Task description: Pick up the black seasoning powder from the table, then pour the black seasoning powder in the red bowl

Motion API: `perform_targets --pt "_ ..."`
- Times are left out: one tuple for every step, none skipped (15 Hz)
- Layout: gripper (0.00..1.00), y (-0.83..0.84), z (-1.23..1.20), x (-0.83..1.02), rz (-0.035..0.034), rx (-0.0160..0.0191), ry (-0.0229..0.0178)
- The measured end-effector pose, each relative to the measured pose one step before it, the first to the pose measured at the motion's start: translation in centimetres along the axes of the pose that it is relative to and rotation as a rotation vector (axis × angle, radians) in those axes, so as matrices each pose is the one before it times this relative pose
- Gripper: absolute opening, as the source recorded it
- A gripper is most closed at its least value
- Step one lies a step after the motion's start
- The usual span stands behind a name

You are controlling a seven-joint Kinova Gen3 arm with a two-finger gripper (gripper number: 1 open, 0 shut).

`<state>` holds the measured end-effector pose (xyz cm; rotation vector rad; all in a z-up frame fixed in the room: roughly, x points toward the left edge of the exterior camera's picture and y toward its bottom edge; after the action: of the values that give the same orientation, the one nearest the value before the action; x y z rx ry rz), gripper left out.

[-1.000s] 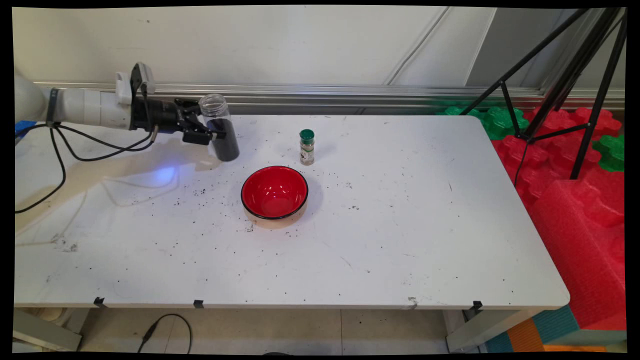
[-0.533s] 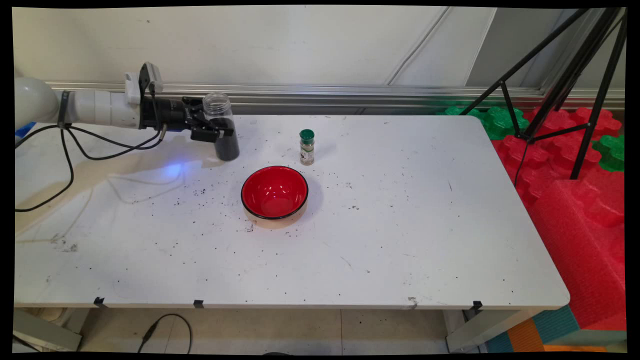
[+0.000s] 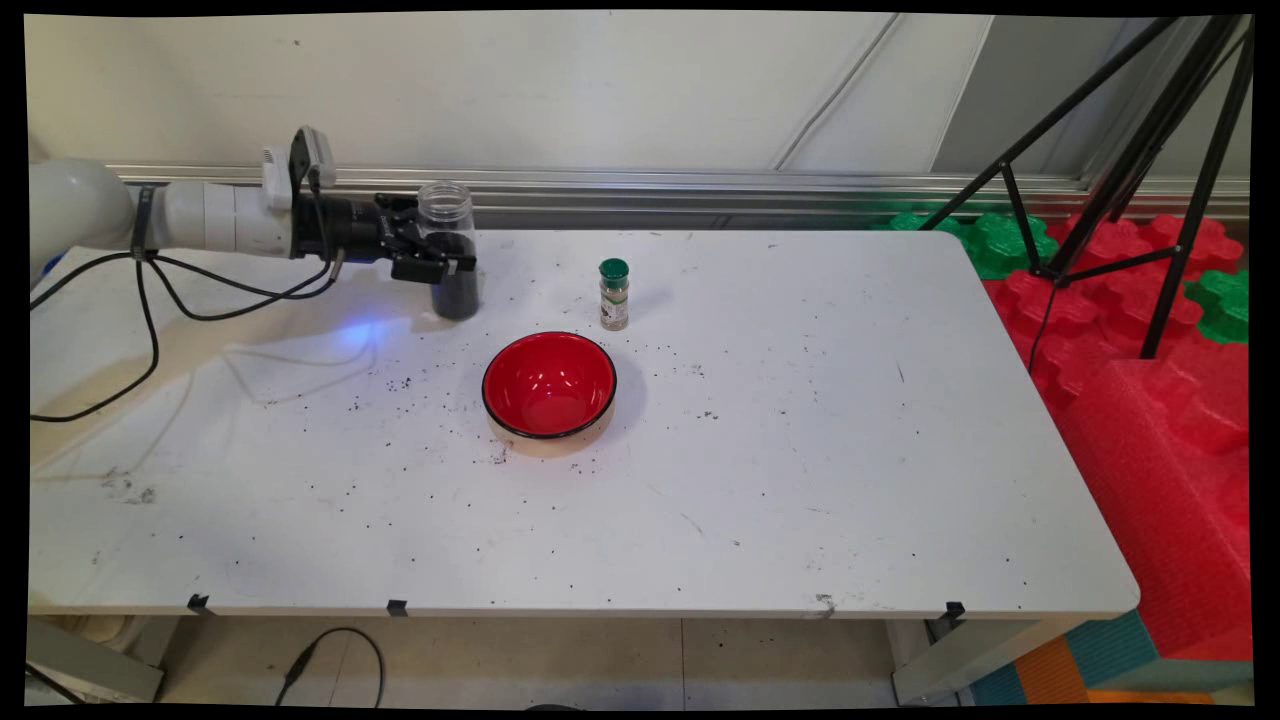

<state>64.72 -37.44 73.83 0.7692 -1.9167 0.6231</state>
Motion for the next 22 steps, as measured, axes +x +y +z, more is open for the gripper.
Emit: perform_targets --pt "1.0 -0.007 0.074 -0.043 0.00094 -0.00206 0.00133" --pt "1.0 0.007 0.049 -0.052 0.00084 -0.00267 0.00138" --pt "1.0 0.015 0.046 -0.031 0.00089 -0.00311 0.00146" --pt "0.0 0.022 0.019 -0.03 0.00047 -0.00243 0.00128" --pt "0.0 0.019 0.073 0.008 0.00094 -0.00379 0.00179" --pt "0.0 0.02 0.025 -0.005 0.00062 -0.00282 0.0014" --pt "0.0 0.033 0.022 0.0 0.00106 -0.00401 0.00136" --pt "0.0 0.025 -0.026 0.008 0.00142 -0.00323 0.00159" --pt "0.0 0.01 0.013 0.053 0.00227 -0.00355 0.0018" --pt "0.0 -0.02 0.034 0.069 0.00224 -0.0022 0.00188" --pt "0.0 -0.002 -0.013 0.052 0.00146 -0.00169 0.00187" --pt "0.0 0.015 -0.013 0.088 0.00268 -0.00336 0.00256" --pt "0.0 0.015 -0.014 0.068 0.00165 -0.00207 0.0021" --pt "0.0 0.032 -0.038 0.087 0.0021 -0.00305 0.00264" --pt "0.0 0.032 -0.028 0.126 0.00308 -0.00282 0.00363" --pt "0.0 0.068 -0.023 0.2 0.00421 -0.00457 0.00531" --pt "0.0 0.071 -0.026 0.272 0.00505 -0.00409 0.00727" --pt "0.0 0.079 -0.032 0.281 0.00441 -0.00472 0.00704" --pt "0.0 0.057 -0.01 0.248 0.00381 -0.00374 0.00602" --pt "0.0 0.047 -0.019 0.185 0.00236 -0.0027 0.0042" --pt "0.0 0.069 -0.027 0.266 0.00395 -0.00415 0.00594" --pt "0.0 0.045 -0.025 0.196 0.00241 -0.00245 0.00423"
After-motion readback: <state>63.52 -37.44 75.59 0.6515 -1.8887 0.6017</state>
